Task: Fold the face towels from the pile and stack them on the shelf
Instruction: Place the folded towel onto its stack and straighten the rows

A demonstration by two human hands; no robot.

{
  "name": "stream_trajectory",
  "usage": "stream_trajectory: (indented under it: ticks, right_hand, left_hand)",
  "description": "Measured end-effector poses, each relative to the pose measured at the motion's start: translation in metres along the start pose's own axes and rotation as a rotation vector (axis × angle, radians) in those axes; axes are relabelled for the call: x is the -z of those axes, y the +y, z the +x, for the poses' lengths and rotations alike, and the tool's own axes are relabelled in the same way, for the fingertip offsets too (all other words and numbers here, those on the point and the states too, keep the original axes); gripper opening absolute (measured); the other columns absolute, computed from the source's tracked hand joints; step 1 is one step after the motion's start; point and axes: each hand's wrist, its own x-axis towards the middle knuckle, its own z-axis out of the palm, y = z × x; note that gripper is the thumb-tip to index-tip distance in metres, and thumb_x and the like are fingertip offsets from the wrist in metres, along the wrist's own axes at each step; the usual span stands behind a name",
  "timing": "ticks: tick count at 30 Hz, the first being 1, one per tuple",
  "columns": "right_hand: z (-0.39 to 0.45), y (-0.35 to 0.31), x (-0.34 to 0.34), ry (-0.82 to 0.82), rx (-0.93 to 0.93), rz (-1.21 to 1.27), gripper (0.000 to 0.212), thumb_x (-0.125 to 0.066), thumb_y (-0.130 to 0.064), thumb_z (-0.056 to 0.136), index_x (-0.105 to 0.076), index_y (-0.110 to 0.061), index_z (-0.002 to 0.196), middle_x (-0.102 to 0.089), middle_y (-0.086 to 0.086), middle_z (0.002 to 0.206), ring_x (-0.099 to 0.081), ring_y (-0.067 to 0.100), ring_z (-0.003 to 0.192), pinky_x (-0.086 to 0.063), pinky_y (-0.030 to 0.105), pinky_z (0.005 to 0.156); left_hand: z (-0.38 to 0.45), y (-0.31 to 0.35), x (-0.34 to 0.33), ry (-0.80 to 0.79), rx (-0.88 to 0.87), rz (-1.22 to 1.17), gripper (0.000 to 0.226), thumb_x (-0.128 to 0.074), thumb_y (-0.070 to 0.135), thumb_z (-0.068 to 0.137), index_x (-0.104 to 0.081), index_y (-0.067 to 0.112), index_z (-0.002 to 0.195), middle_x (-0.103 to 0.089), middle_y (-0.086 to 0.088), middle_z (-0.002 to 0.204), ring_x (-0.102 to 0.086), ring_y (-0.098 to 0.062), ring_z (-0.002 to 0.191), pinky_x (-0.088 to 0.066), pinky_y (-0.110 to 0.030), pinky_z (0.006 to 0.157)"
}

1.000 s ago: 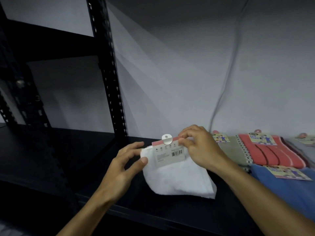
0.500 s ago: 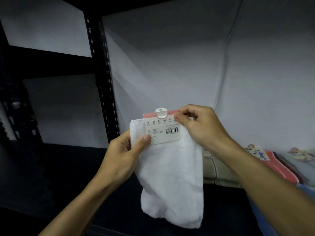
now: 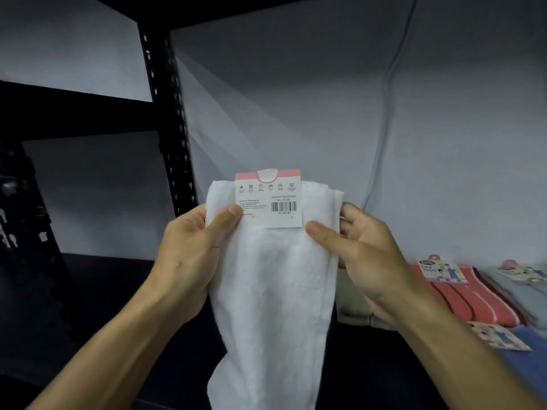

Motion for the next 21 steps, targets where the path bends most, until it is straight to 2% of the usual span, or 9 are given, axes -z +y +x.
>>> stream_trajectory:
  ticks: [2, 5, 8, 11, 15, 18, 21]
  right_hand:
    - [0.005, 0.006, -0.001, 0.098, 0.066, -0.042, 0.018, -0.066, -0.009, 0.088, -0.066, -0.015, 0.105, -0.075, -0.001, 0.098, -0.072, 0.016, 0.091, -0.058, 0.033, 0.077]
    - [0.011, 0.012, 0.002, 0.2, 0.163, -0.108, 0.021, -0.067, -0.011, 0.089, -0.063, -0.023, 0.106, -0.073, 0.0, 0.097, -0.071, 0.014, 0.085, -0.057, 0.031, 0.071]
    - [0.013, 0.015, 0.006, 0.237, 0.243, -0.212, 0.029, -0.066, -0.013, 0.089, -0.059, -0.03, 0.111, -0.069, -0.003, 0.093, -0.071, 0.011, 0.077, -0.058, 0.03, 0.064]
    - [0.014, 0.02, 0.007, 0.245, 0.293, -0.28, 0.028, -0.066, -0.011, 0.09, -0.062, -0.033, 0.108, -0.066, -0.005, 0.085, -0.069, 0.009, 0.073, -0.058, 0.03, 0.066]
    - [0.014, 0.03, 0.009, 0.307, 0.388, -0.398, 0.027, -0.07, -0.009, 0.086, -0.064, -0.034, 0.094, -0.064, -0.02, 0.078, -0.064, 0.004, 0.068, -0.05, 0.016, 0.064]
    - [0.013, 0.037, 0.01, 0.363, 0.512, -0.551, 0.023, -0.072, -0.005, 0.084, -0.066, -0.025, 0.093, -0.062, -0.021, 0.071, -0.065, 0.001, 0.072, -0.049, 0.012, 0.065]
    - [0.015, 0.041, 0.01, 0.371, 0.569, -0.628, 0.024, -0.071, -0.004, 0.085, -0.068, -0.011, 0.108, -0.059, -0.023, 0.081, -0.062, -0.007, 0.078, -0.047, 0.005, 0.07]
  left_hand:
    - [0.0, -0.004, 0.003, 0.003, 0.011, 0.017, 0.021, -0.056, 0.022, 0.099, -0.071, 0.015, 0.111, -0.076, -0.001, 0.103, -0.073, -0.02, 0.095, -0.054, -0.038, 0.084]
    - [-0.001, -0.009, 0.007, 0.019, 0.013, 0.036, 0.021, -0.057, 0.023, 0.098, -0.072, 0.014, 0.11, -0.076, -0.002, 0.103, -0.073, -0.022, 0.095, -0.053, -0.041, 0.089]
    - [0.0, -0.014, 0.01, 0.021, 0.019, 0.059, 0.021, -0.059, 0.024, 0.097, -0.072, 0.014, 0.109, -0.076, -0.003, 0.103, -0.073, -0.023, 0.095, -0.053, -0.042, 0.091]
    - [0.0, -0.019, 0.011, 0.018, 0.024, 0.088, 0.021, -0.06, 0.025, 0.096, -0.073, 0.015, 0.109, -0.076, -0.001, 0.104, -0.073, -0.021, 0.096, -0.053, -0.042, 0.091]
    - [-0.001, -0.025, 0.013, 0.029, 0.018, 0.13, 0.021, -0.061, 0.026, 0.095, -0.073, 0.015, 0.107, -0.076, 0.0, 0.102, -0.073, -0.02, 0.095, -0.054, -0.043, 0.091]
    - [-0.003, -0.027, 0.014, 0.039, -0.002, 0.151, 0.02, -0.061, 0.026, 0.095, -0.074, 0.015, 0.106, -0.076, 0.001, 0.101, -0.074, -0.02, 0.094, -0.055, -0.042, 0.089]
    - [-0.004, -0.027, 0.015, 0.033, -0.008, 0.149, 0.02, -0.061, 0.025, 0.095, -0.074, 0.016, 0.106, -0.076, 0.001, 0.101, -0.073, -0.019, 0.094, -0.055, -0.041, 0.088]
